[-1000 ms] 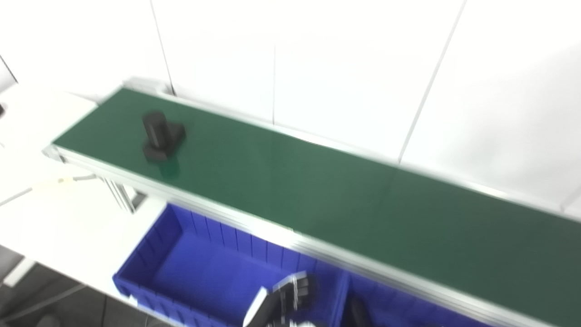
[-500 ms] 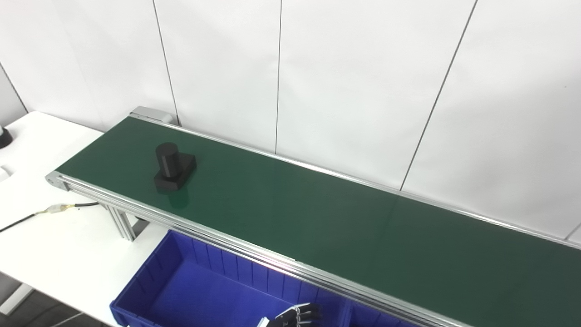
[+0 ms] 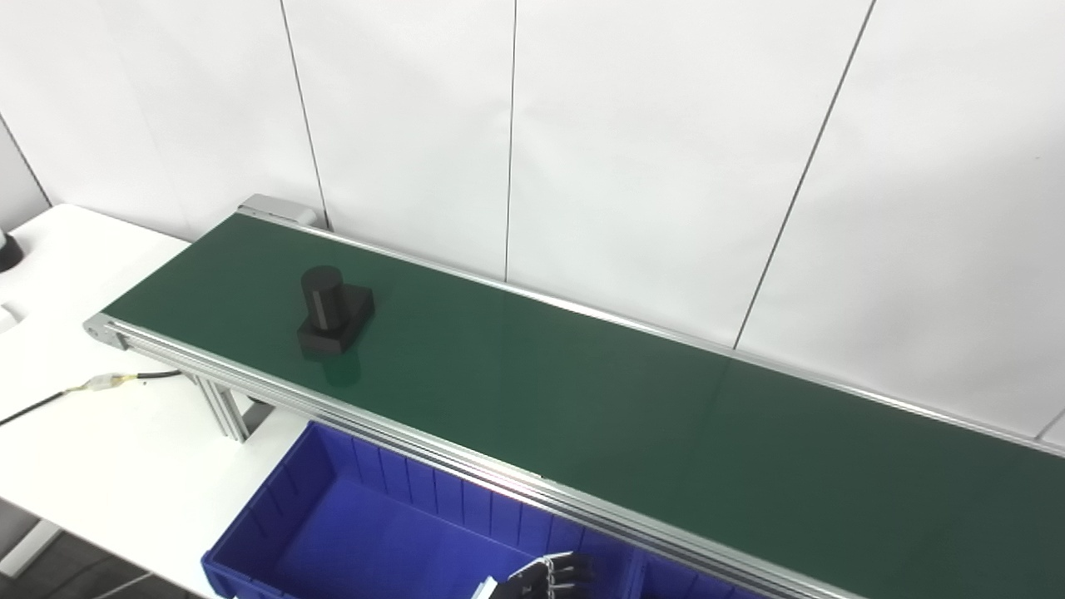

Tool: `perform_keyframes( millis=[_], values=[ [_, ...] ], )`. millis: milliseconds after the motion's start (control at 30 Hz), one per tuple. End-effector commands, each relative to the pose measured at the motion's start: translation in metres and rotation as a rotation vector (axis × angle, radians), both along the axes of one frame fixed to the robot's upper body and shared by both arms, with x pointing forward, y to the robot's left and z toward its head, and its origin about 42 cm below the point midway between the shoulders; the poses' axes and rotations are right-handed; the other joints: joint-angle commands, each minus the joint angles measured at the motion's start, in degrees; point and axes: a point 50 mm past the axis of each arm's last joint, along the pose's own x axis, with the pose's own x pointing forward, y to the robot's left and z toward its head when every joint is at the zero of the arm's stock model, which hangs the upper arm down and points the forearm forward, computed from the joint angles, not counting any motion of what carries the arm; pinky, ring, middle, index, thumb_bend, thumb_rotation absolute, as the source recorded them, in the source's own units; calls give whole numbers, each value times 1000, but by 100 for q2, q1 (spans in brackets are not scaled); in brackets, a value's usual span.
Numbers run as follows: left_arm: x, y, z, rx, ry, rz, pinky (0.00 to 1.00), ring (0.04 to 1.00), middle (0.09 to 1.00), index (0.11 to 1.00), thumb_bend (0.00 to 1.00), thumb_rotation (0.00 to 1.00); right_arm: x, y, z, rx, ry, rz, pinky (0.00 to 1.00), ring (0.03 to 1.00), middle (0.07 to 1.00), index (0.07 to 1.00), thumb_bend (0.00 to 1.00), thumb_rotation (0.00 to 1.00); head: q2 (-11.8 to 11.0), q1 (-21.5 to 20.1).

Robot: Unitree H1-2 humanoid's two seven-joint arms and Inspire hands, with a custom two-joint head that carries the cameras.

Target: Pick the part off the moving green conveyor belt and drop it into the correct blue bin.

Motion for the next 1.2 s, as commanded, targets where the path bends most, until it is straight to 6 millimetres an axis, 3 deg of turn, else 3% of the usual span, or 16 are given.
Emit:
perform_keyframes(
  millis=[0,633,1167],
  values=[
    [7,-8,10,-13,-70,-3,688,722,763,766,722,0,5,-2,9,7,-71,2,628,737,817,838,607,0,3,7],
    [6,-14,6,-21,-51,6,686,725,769,770,703,0,6,-11,10,-14,-71,9,641,747,824,839,621,0,26,-33],
    [2,-11,6,-34,-48,17,693,724,767,764,700,0,4,-7,12,0,-78,3,640,750,828,845,613,0,152,-379]
  ],
)
